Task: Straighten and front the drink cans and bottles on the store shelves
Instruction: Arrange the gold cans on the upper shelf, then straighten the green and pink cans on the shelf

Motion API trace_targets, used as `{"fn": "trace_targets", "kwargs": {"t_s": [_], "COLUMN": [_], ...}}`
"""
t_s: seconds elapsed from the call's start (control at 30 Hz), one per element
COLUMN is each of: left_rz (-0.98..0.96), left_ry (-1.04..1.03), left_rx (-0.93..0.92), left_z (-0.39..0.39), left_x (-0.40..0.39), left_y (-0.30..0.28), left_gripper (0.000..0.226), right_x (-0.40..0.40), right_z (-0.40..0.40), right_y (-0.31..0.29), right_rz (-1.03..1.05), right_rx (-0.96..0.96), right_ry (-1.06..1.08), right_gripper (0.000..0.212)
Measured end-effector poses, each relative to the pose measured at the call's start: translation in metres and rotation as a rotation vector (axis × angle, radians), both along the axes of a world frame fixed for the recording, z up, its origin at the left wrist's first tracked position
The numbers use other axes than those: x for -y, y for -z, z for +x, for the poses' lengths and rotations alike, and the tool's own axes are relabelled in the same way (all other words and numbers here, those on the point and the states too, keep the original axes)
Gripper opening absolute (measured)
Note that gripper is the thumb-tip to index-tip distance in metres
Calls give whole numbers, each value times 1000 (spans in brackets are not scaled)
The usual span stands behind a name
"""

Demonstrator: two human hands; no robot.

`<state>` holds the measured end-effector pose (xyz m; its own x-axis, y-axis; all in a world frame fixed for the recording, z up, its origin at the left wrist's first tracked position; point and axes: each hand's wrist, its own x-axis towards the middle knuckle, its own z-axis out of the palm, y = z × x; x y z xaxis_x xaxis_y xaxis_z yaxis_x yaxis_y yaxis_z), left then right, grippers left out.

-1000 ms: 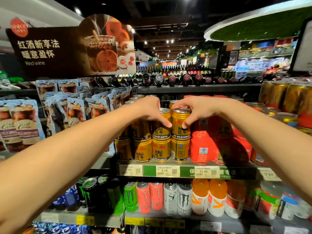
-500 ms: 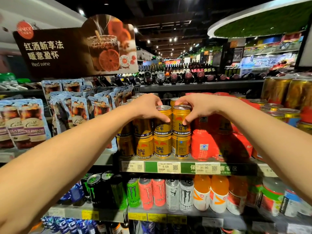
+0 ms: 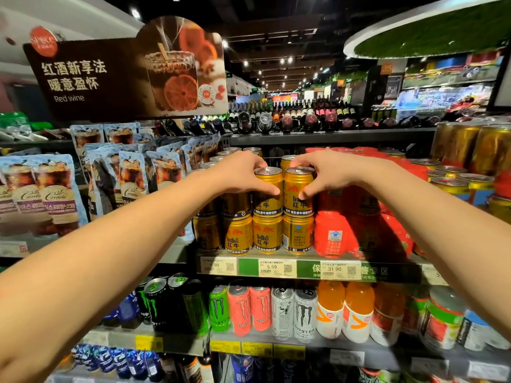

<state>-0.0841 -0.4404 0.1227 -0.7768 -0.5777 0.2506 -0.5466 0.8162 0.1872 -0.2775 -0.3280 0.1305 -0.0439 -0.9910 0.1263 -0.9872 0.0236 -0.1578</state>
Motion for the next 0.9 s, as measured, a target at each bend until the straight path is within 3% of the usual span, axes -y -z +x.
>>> {"fn": "trace_targets", "kwargs": {"t_s": [0.17, 0.23, 0.33, 0.47, 0.73, 0.9], "left_rz": [-142, -171, -148, -109, 126, 256], "left_ry": [4, 40, 163, 266, 131, -44], "left_rx": [5, -145, -440, -594, -721, -668], "left_z": [11, 20, 41, 64, 100, 124], "left_x": [-15, -24, -36, -56, -78, -78], "left_y": [3, 15, 48, 101, 193, 258], "left_gripper": [100, 97, 86, 67, 46, 39], "right_x": [-10, -17, -31, -44, -68, -62], "right_z": [9, 19, 42, 69, 96, 119], "right_y": [8, 22, 57, 114, 199, 255], "right_rz": [-130, -330, -554, -687, -528, -373], "right_rx": [-191, -145, 112, 257, 549, 736], "right_ry": [18, -74, -270, -376, -230, -129], "right_gripper": [108, 102, 76, 57, 41, 35]}}
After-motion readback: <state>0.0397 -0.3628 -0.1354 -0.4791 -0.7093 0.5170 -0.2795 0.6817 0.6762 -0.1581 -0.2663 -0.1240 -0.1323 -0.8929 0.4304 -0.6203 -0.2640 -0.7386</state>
